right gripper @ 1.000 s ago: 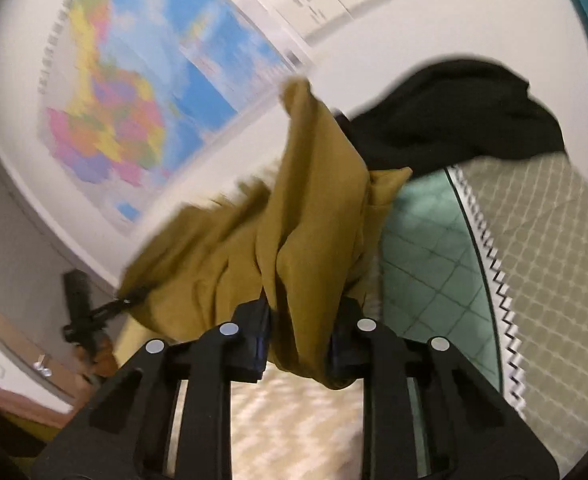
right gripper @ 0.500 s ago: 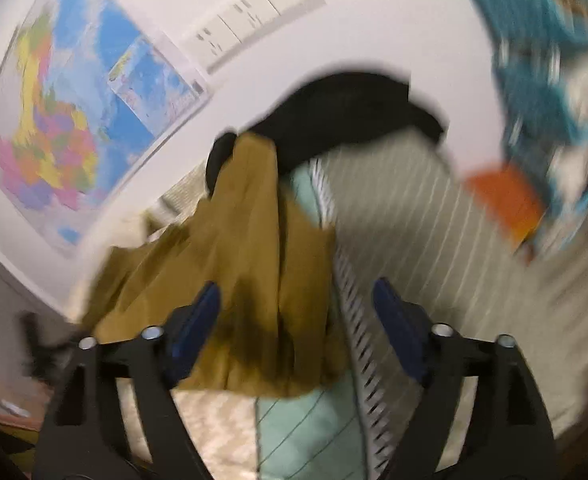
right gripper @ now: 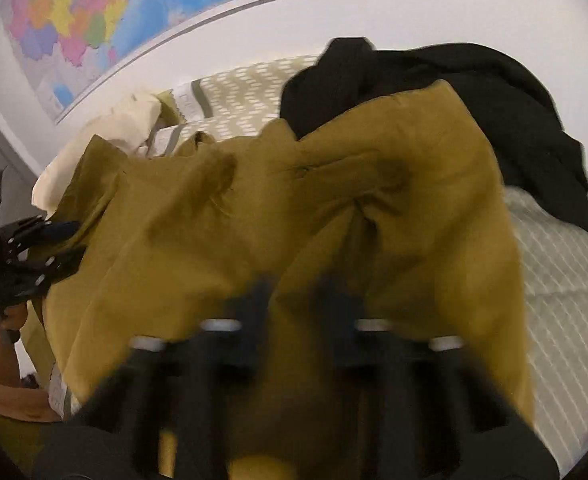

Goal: Fold large clothes

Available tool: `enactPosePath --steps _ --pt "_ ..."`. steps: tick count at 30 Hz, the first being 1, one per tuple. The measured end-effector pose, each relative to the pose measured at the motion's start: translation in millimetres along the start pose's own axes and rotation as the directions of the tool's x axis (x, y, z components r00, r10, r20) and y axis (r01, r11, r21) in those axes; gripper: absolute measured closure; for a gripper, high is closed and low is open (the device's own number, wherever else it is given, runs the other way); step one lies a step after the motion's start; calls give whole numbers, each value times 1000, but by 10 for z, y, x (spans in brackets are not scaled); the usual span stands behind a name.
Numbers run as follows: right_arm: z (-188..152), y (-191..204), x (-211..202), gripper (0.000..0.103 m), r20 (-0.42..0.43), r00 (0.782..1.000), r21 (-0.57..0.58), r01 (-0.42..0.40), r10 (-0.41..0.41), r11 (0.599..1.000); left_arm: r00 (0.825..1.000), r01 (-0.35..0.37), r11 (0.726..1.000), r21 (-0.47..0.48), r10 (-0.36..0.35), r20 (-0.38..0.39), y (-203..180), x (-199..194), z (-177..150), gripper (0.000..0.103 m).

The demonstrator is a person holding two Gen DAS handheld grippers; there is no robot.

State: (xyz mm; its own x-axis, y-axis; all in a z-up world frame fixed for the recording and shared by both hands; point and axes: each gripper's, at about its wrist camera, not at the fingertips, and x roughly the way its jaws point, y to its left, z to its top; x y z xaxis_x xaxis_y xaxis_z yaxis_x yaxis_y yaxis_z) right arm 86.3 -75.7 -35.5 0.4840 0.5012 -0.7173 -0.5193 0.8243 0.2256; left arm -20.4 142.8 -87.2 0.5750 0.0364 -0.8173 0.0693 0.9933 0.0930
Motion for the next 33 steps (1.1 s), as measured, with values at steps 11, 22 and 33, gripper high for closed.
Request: enactPosePath --steps 11,22,33 --pt "332 -31 58 97 62 997 52 30 -33 998 997 54 975 -216 -42 62 389 19 184 98" --pt "53 -17 -496 54 174 985 59 -27 16 998 984 34 985 -171 -2 180 300 -290 39 55" --pt "-439 -745 -362 63 152 988 274 -24 -18 961 987 -47 990 -134 67 145 201 -267 -220 45"
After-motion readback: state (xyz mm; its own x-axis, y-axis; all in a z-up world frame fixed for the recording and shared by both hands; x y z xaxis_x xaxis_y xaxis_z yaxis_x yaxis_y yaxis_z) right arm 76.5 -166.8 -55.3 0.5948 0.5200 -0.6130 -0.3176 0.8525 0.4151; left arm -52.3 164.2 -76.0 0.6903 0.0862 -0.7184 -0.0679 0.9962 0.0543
